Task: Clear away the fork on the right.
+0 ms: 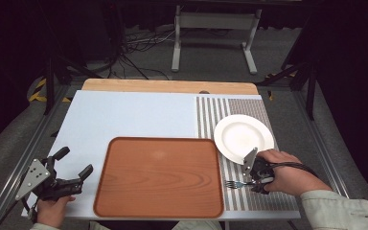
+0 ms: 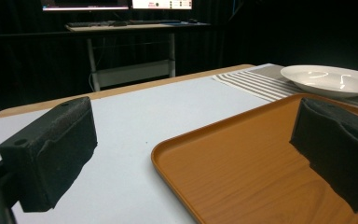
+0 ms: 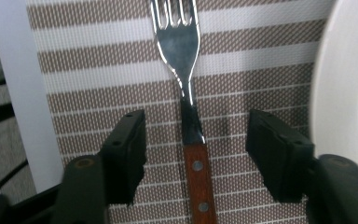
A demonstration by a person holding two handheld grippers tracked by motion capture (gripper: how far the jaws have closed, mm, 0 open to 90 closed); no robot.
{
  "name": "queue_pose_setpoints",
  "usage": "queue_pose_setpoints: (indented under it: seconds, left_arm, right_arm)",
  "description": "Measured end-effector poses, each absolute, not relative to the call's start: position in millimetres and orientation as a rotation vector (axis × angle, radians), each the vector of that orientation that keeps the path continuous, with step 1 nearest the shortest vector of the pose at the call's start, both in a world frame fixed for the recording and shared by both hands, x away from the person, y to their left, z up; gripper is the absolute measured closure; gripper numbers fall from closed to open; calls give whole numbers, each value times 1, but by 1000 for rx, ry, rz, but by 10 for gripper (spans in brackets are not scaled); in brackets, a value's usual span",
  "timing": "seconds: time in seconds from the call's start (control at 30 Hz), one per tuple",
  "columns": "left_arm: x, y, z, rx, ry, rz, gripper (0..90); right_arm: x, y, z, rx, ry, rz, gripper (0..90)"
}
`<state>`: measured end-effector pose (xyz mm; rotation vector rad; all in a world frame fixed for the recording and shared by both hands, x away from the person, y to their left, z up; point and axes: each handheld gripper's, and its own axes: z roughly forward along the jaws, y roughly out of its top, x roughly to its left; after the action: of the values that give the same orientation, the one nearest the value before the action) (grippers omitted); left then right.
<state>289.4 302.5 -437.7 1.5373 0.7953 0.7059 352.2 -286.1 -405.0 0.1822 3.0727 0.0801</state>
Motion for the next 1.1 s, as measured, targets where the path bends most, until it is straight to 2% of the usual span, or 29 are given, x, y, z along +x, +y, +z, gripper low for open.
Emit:
queue_pose_setpoints:
  seconds: [0.13,0.3,0.43,0.87,1.1]
  left_arm:
    - [290,302,-438,1544,796,703,9]
    - [290,302,-438,1546,796,699,9]
    - [289,302,-437,1543,795,699,9]
    - [289,302,-437,1544,796,699,9]
    - [290,302,-437,1546,793,697,12]
  right_arm:
    - [353,-286,-408,171,3106,-22,569]
    - [355,-284,-411,123,3124,-135,656]
    - [357,-283,-413,85,3119,-178,765]
    - [357,-282,-413,71,3122,-189,785]
    - [357,-282,-390,94,3074,-117,786]
